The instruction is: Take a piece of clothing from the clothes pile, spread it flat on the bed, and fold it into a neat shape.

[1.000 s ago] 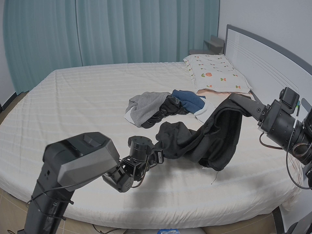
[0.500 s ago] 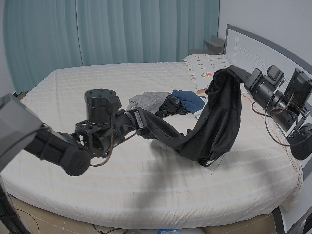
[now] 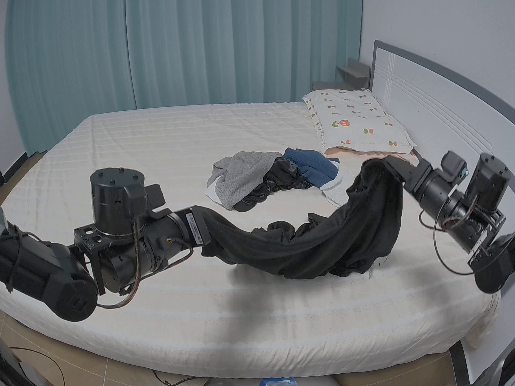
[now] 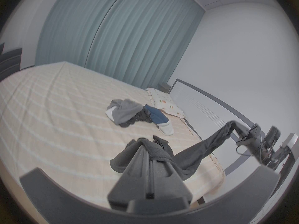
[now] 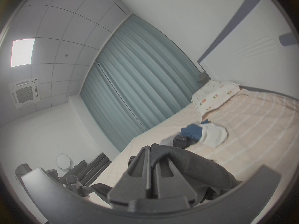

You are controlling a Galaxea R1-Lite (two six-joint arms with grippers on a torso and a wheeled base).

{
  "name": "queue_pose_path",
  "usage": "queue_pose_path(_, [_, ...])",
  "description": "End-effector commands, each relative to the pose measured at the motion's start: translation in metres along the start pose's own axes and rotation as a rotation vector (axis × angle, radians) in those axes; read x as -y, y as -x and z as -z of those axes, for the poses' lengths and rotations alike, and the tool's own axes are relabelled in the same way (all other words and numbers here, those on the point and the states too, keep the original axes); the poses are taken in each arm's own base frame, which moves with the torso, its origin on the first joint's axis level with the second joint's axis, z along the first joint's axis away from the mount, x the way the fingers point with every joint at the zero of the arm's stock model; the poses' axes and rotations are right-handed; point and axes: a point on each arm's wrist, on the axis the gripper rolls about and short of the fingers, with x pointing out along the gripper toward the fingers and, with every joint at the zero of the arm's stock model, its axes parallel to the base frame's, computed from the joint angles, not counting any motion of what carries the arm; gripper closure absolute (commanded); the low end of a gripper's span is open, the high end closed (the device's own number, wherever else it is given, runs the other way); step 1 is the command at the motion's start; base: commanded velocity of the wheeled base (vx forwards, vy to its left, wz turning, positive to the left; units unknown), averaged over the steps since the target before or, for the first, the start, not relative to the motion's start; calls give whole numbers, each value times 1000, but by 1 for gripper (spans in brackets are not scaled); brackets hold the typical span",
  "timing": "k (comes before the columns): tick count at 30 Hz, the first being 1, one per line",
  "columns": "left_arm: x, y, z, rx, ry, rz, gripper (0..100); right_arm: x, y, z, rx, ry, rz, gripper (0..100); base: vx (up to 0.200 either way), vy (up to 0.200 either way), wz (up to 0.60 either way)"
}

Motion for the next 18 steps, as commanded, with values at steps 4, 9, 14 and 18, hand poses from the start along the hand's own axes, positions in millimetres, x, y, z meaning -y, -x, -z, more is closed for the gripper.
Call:
queue_pose_path(4, [-4,8,38,-119,136,4,100,25,22,60,-153,-44,90,100,0,0,0])
queue_pose_path(9, [-11,10,50,-149,143,-9,100,31,21,69,-175,-95,123,100,0,0,0])
queue_pose_path(14, [-16,14,56,-161,192,-20,100,32,21,74,-194,-111,134,100,-40,0,0])
queue_pose_path(18, [-18,12,62,-203,240,-13,100,32,24,74,-198,-111,136,100,-200,0,0])
